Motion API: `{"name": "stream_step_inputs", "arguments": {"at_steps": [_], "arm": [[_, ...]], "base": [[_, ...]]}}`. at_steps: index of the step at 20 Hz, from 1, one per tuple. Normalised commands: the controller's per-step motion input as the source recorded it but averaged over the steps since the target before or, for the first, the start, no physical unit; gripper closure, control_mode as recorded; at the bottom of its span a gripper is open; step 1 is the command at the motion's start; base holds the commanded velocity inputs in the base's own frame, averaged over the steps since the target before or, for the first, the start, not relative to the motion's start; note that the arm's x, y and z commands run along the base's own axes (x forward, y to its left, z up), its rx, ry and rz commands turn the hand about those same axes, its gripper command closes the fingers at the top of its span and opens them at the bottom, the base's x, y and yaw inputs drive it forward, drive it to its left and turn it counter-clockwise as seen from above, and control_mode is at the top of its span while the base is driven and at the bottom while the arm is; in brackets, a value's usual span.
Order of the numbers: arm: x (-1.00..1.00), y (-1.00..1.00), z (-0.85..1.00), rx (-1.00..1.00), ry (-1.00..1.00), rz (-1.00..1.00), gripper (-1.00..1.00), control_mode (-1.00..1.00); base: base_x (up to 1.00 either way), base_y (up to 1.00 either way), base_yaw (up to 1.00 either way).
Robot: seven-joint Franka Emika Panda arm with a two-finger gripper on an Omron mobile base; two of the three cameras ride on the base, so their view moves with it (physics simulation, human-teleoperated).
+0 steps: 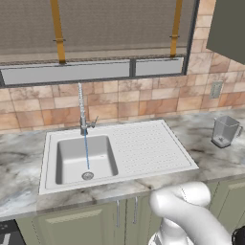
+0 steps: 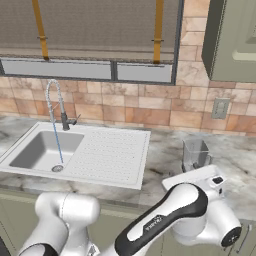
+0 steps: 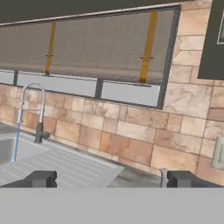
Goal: Turn on the sink faucet and place the jug under the water for a few seconds to fill it up.
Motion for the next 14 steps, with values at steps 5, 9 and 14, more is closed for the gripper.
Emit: {"name": "stream_step_inputs", "arguments": {"at_steps": [5,9,14], "arm": [[0.6,-0.43,-0.3,0.0,0.01,0.01,-1.0,-1.0],[0.51,-0.33,-0.2,0.0,0.0,0.09,-1.0,-1.0],[0.43,-0.46,-0.24,0.01,0.0,0.15,-1.0,-1.0]], "base": [[0.0,0.0,0.0],[0.0,0.0,0.0],[0.0,0.0,0.0]]}}
